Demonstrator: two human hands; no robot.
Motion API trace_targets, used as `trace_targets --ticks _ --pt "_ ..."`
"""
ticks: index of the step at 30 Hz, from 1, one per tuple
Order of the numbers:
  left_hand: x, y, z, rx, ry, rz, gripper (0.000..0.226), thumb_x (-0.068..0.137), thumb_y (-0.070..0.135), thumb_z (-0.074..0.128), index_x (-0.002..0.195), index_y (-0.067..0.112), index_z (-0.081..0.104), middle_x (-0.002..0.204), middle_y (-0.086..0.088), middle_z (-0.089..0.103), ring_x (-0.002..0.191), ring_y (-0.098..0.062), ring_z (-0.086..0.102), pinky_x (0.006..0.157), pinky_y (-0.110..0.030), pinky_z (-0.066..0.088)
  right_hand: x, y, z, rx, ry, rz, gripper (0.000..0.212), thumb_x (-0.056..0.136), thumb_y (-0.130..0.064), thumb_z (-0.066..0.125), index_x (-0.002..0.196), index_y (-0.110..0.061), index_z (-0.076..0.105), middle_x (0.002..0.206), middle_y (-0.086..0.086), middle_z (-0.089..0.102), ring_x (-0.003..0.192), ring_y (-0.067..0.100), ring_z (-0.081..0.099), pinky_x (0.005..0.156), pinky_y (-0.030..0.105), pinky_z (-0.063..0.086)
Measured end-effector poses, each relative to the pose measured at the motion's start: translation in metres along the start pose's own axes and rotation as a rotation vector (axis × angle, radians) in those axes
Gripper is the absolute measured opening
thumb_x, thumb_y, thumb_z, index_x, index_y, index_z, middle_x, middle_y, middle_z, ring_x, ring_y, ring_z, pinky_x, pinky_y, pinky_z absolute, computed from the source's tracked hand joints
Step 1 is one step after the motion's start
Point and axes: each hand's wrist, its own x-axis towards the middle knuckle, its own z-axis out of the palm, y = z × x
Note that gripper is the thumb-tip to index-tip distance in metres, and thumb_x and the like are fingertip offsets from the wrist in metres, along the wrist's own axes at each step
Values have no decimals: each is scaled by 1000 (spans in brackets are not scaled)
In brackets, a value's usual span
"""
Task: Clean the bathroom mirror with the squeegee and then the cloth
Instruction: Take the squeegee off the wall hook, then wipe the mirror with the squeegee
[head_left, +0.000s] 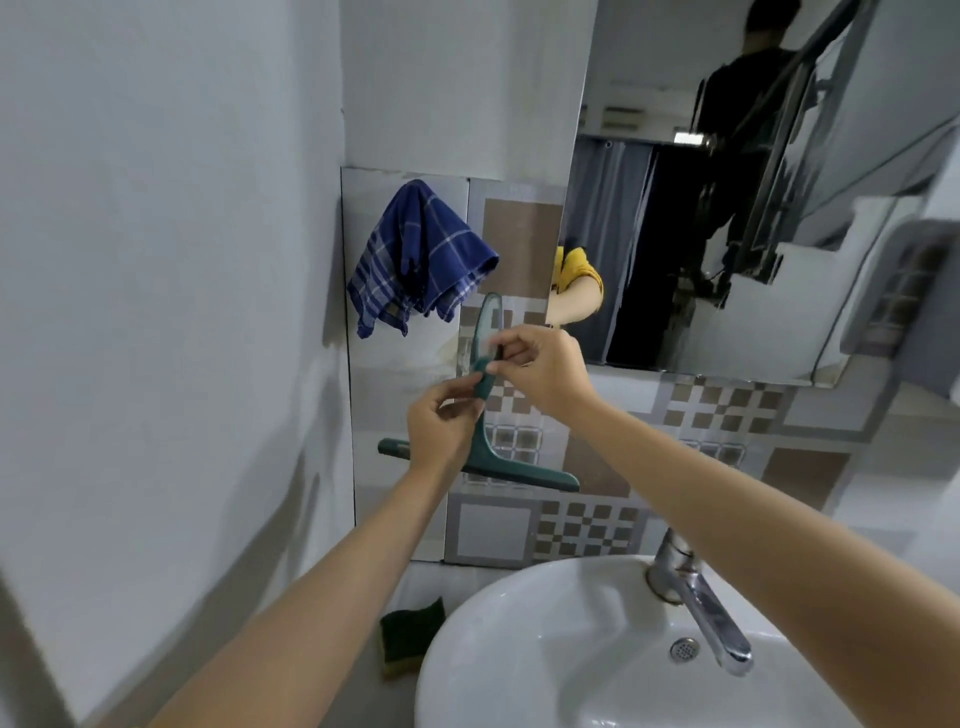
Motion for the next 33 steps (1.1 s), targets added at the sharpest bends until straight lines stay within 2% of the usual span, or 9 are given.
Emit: trace_targets --ticks 3,5,7,12,16,20,24,29,33 --pt "-3 22 9 -14 -50 -3 22 81 -6 64 90 13 70 90 2 70 80 -10 68 78 -23 56 -7 -10 -31 -165 14 -164 28 77 -16 80 102 -8 72 82 6 73 68 10 64 67 13 53" --pt "-5 35 14 -10 -96 20 21 80 -7 64 86 12 70 86 2 70 77 -6 68 78 -21 56 -12 -15 -56 -364 35 -284 30 77 -26 80 101 -10 72 87 5 71 76 20 65 61 30 53" --pt "-7 51 21 26 -151 79 24 79 -9 65 80 14 71 82 3 70 73 -2 67 75 -16 54 -12 -16 -83 -585 111 -440 36 74 -39 79 99 -14 73 92 7 65 83 26 59 63 34 49" --pt "-1 88 43 113 -279 153 31 77 -12 65 72 18 71 71 10 72 70 -5 69 72 -15 53 -3 -20 -148 -901 90 -704 50 79 -61 55 107 -22 66 124 6 59 119 27 43 105 58 31" --pt "1 119 67 162 -394 225 32 78 -13 63 71 17 71 67 15 72 72 -5 69 72 -14 52 3 -31 -194 -911 -151 -783 47 84 -53 56 119 -22 55 113 3 66 109 27 59 104 45 36" --pt "5 149 90 203 -488 316 28 77 -12 65 76 15 72 75 9 73 77 -10 70 75 -18 54 4 -34 -228 -863 -240 -743 42 86 -43 61 125 -26 56 94 1 64 83 21 60 72 28 41" --pt "11 172 115 297 -540 439 17 78 -4 68 86 10 72 90 -5 72 84 -15 70 80 -24 56 4 -28 -255 -797 -134 -717 32 85 -46 60 115 -36 61 86 -9 49 66 14 49 46 23 40" --pt "29 186 138 603 -344 833 23 82 14 67 105 9 67 105 -6 66 89 -18 64 84 -28 54 14 -27 -290 -749 71 -626 27 78 -36 75 104 -32 72 78 -18 42 48 -4 33 44 16 20" --pt "55 191 146 678 -156 908 33 80 10 68 111 11 61 110 -8 59 98 -18 56 85 -12 41 43 -34 -327 -801 192 -520 26 80 -40 71 106 -38 72 74 -6 53 52 12 46 46 19 26"
